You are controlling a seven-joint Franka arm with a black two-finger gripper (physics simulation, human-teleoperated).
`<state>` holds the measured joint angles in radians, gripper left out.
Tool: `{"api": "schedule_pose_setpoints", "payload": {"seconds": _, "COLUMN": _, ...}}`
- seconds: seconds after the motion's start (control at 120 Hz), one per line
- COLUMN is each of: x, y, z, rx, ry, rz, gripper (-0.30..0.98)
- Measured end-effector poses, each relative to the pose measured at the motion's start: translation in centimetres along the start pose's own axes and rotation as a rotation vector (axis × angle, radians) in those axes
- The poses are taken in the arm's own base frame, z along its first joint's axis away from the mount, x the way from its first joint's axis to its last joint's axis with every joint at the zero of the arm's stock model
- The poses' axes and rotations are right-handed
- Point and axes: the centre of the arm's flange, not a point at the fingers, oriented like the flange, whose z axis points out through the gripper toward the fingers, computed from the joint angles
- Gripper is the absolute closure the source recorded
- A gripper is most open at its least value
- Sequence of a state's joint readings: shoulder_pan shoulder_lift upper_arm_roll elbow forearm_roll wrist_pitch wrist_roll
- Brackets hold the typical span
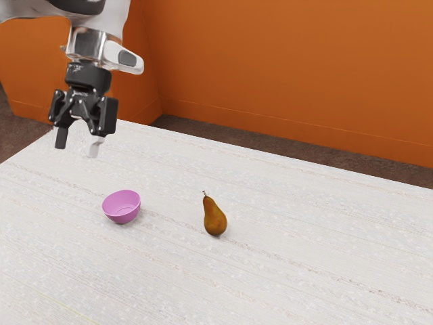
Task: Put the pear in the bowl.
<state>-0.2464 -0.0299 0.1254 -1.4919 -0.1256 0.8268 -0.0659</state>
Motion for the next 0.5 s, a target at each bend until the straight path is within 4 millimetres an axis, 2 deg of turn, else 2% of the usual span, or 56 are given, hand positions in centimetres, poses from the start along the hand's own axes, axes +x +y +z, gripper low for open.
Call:
{"api": "schedule_pose_setpoints", "payload": {"seconds": 0.083, "x": 0.7, "y": 2.1, "z": -1.4, "rx": 0.086, "ry": 0.191, "rz": 0.006, "gripper": 0.00}}
{"api": "schedule_pose_setpoints", "payload": {"seconds": 0.167, "x": 1.4, "y": 3.4, "z": -2.6, "rx": 0.141, "ry": 0.300, "rz": 0.014, "gripper": 0.00}}
{"api": "schedule_pose_setpoints", "payload": {"seconds": 0.2, "x": 2.4, "y": 3.6, "z": -2.7, "rx": 0.155, "ry": 0.326, "rz": 0.009, "gripper": 0.00}}
{"api": "schedule_pose_setpoints", "payload": {"seconds": 0.233, "x": 4.5, "y": 3.6, "z": -2.3, "rx": 0.169, "ry": 0.330, "rz": 0.003, "gripper": 0.00}}
{"api": "schedule_pose_setpoints", "payload": {"seconds": 0.267, "x": 7.0, "y": 3.7, "z": -1.5, "rx": 0.182, "ry": 0.325, "rz": 0.002, "gripper": 0.00}}
{"api": "schedule_pose_setpoints", "payload": {"seconds": 0.342, "x": 12.2, "y": 3.4, "z": 2.3, "rx": 0.211, "ry": 0.290, "rz": 0.035, "gripper": 0.00}}
{"api": "schedule_pose_setpoints", "payload": {"seconds": 0.392, "x": 14.5, "y": 3.2, "z": 4.9, "rx": 0.226, "ry": 0.282, "rz": 0.076, "gripper": 0.00}}
{"api": "schedule_pose_setpoints", "payload": {"seconds": 0.467, "x": 17.4, "y": 3.1, "z": 7.4, "rx": 0.254, "ry": 0.295, "rz": 0.146, "gripper": 0.00}}
{"api": "schedule_pose_setpoints", "payload": {"seconds": 0.5, "x": 19.5, "y": 3.1, "z": 8.8, "rx": 0.269, "ry": 0.288, "rz": 0.183, "gripper": 0.00}}
